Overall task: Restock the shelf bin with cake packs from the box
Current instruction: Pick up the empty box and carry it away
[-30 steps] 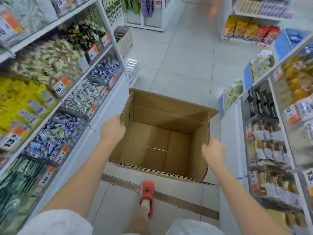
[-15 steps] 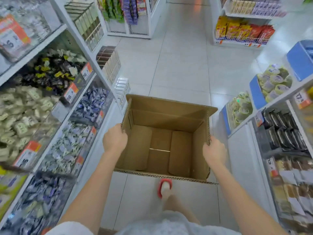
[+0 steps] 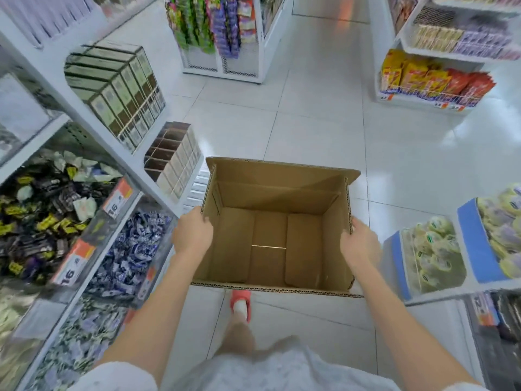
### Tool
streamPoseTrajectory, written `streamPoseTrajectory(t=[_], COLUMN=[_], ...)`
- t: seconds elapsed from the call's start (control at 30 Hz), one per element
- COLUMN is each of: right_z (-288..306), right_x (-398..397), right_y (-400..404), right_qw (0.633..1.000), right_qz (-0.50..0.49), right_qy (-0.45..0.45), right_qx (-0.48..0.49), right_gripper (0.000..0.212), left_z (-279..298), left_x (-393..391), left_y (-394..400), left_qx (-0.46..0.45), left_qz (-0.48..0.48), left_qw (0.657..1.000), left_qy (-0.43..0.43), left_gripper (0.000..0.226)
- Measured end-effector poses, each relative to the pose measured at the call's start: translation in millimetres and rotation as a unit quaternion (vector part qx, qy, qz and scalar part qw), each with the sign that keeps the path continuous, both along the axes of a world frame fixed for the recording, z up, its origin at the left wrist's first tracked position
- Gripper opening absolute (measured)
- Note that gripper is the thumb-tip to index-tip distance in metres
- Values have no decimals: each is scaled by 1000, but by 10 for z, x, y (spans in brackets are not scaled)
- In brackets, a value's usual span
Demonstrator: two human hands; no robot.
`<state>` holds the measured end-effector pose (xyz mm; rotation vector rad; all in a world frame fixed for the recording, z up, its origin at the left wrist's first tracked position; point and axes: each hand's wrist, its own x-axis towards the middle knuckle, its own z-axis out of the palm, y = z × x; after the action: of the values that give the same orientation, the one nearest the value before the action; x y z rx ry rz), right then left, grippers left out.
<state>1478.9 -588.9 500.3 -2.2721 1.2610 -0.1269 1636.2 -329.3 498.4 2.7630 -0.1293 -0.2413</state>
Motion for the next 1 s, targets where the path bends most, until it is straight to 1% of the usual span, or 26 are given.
streamPoseTrajectory(t=[0.17,0.27,0.43,0.5,0.6,0.8,0.93,1.0], right_z=[-89,-33,-28,-81,-149,-208,-155,-127], right_x=[1261,2001,3066,3471,4168,5763,6890,7419], right_y=[-495,-764,-1236,-1465,-1877,-2835,-3246,-3323], right_qw=[1000,1000,999,999,999,999,993,988], right_qz=[-7,-22,-30,-36,-29,29,114,155], right_qy=[-19,-16,-37,-37,-39,-27,-16,-2], right_qx=[-3,-2,-8,-13,-5,25,12,2], right_gripper=[30,34,41,43,38,41,42,38], left_z=[-51,14,149,124,-42,-153,-143,-142], left_x=[1307,2028,3089,3503,4198,5339,6006,6276], left_y=[-537,-826,-1333,-1523,-1821,-2459,-2702,-2724], left_qx=[-8,-18,-18,-27,-15,-41,-66,-72], left_qz=[2,5,-7,-5,-8,80,153,196], left_qw=[1000,1000,1000,1000,1000,996,986,977], left_qy=[-11,-10,-7,0,7,24,28,33], left_gripper=[27,28,28,28,25,21,20,19])
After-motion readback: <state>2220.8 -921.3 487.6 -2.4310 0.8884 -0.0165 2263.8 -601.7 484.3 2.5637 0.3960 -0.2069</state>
